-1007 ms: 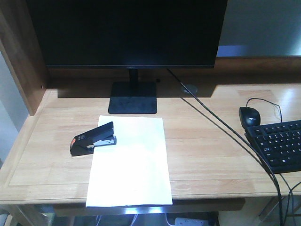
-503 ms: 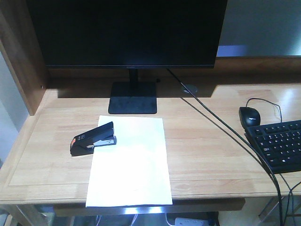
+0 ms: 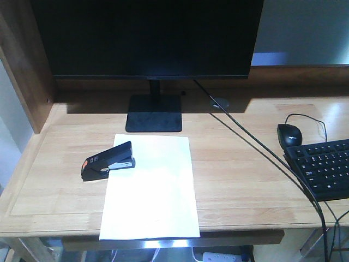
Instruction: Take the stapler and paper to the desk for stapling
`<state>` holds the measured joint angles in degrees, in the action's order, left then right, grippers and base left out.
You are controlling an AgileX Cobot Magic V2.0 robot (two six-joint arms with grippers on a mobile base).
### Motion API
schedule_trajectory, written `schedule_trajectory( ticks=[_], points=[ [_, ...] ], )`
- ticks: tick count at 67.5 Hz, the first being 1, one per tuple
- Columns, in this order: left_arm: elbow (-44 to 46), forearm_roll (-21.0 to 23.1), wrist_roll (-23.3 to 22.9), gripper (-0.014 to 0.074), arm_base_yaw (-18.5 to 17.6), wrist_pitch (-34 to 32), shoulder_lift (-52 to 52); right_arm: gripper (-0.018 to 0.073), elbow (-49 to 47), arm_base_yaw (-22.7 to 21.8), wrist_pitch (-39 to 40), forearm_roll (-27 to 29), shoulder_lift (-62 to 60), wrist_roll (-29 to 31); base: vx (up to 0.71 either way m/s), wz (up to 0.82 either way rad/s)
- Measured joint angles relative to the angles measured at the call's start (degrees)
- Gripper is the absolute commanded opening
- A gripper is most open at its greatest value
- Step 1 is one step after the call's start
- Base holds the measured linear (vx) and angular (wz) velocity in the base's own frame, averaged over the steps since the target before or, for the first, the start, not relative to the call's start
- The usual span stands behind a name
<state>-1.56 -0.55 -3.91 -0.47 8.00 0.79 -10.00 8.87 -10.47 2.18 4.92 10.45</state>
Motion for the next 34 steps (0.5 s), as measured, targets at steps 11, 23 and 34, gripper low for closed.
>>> schedule_trajectory(
  ticks=[11, 23, 34],
  points=[
    [0.00, 0.00, 0.00, -0.0007, 0.00, 0.00, 0.00, -0.0009, 0.16, -0.49, 1.31, -1.79, 0.00, 0.17, 0.00, 0.00],
    [0.00, 0.00, 0.00, -0.0007, 0.00, 0.01, 0.00, -0.0009, 4.84, -6.45, 7.51, -2.18, -0.05, -1.36, 0.00, 0.00],
    [0.00, 0.00, 0.00, -0.0007, 0.00, 0.01, 0.00, -0.0009, 10.23, -8.98, 13.62, -3.09, -3.25, -2.67, 0.00, 0.00]
  ],
)
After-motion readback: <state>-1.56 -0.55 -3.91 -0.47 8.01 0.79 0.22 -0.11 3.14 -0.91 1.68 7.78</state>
